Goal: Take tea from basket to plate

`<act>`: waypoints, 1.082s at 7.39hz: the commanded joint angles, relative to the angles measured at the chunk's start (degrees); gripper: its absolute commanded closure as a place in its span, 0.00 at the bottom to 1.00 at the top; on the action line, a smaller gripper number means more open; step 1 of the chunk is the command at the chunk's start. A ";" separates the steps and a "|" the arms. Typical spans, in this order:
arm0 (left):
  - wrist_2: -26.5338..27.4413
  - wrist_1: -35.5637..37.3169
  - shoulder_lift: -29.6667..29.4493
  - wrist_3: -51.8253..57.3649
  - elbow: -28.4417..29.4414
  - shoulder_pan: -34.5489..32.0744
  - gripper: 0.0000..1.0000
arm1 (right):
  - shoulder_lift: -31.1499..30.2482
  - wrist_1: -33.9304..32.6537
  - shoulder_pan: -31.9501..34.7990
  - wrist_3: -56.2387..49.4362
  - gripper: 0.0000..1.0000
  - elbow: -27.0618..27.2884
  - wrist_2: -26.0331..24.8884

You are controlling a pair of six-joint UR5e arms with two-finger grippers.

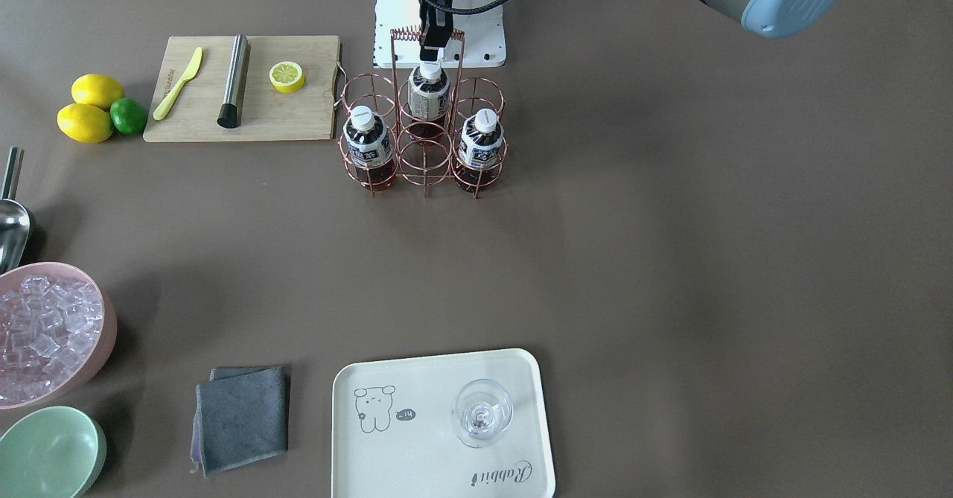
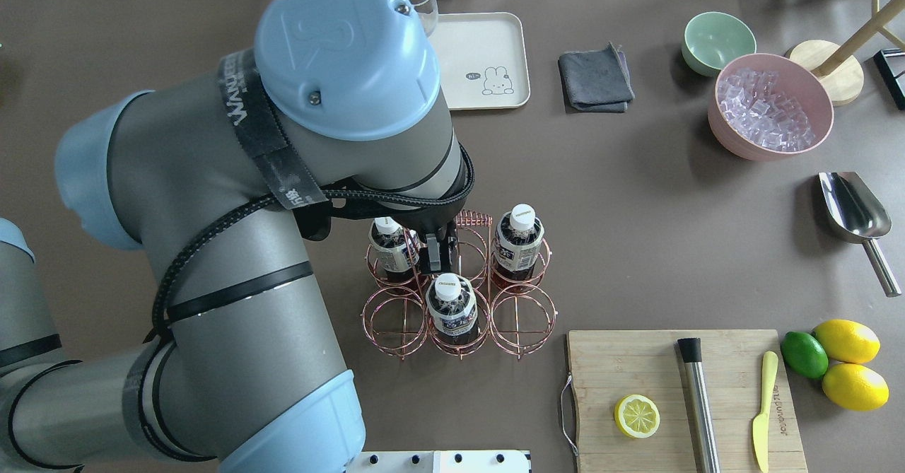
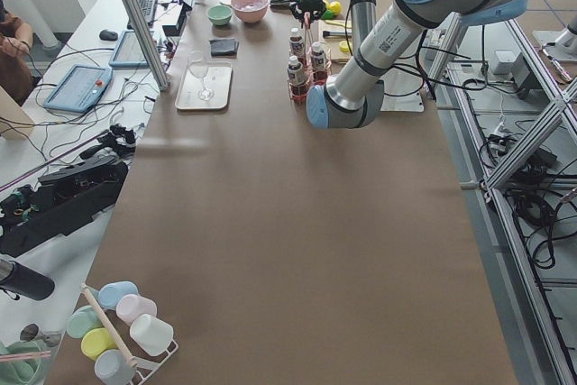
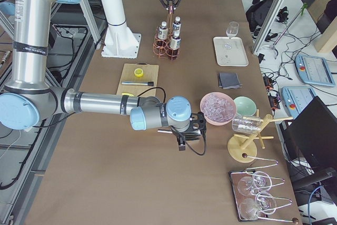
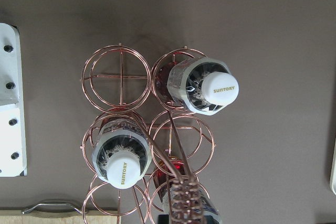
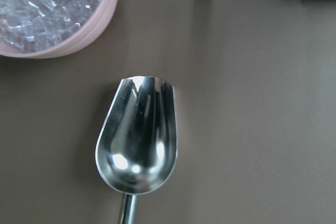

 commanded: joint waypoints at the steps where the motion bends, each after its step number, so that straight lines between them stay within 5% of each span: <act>1: 0.00 -0.08 0.02 -0.09 0.38 0.03 1.00 | 0.06 20.44 -7.32 0.34 0.00 0.93 5.29; 3: 0.00 0.00 0.28 0.00 0.20 -0.15 1.00 | 1.10 34.56 -12.69 0.78 0.00 0.40 6.87; 5: 0.00 0.00 0.28 0.00 0.29 -0.32 1.00 | 6.54 41.78 -15.68 0.69 0.00 0.05 12.40; 8: -0.08 -0.08 0.28 -0.09 0.46 -0.24 1.00 | 19.25 50.84 -25.23 0.52 0.00 -0.21 11.63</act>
